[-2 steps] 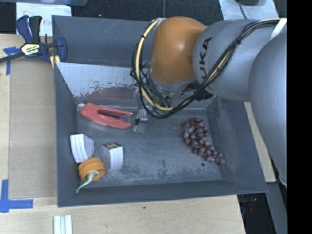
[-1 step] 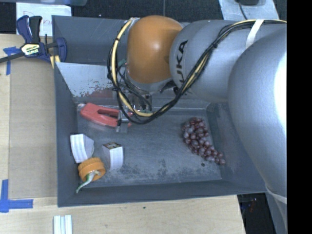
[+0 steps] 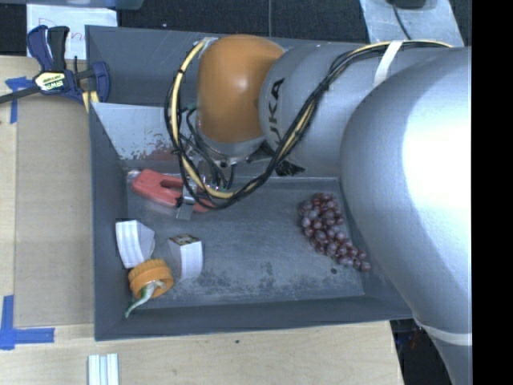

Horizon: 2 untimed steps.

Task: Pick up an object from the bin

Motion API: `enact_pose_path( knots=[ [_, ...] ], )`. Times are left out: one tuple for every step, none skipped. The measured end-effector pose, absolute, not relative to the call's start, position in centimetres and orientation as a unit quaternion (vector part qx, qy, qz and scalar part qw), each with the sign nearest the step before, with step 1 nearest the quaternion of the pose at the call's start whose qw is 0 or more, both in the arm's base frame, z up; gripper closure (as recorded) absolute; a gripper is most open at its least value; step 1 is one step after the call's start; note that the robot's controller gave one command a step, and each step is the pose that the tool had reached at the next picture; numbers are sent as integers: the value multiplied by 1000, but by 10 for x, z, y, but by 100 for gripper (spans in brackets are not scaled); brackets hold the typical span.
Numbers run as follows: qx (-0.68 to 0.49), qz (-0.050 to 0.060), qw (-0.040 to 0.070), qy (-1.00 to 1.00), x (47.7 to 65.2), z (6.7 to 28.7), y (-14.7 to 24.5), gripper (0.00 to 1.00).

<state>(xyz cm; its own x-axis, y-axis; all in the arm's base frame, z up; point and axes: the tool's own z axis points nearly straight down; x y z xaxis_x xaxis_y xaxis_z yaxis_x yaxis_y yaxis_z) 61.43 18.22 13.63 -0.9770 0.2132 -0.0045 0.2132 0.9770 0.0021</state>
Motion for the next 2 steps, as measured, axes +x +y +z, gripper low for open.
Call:
enact_pose_path(
  knots=[
    [108,2,7,994,621,67,160,0],
    [207,5,10,978,623,72,167,100]
  ],
)
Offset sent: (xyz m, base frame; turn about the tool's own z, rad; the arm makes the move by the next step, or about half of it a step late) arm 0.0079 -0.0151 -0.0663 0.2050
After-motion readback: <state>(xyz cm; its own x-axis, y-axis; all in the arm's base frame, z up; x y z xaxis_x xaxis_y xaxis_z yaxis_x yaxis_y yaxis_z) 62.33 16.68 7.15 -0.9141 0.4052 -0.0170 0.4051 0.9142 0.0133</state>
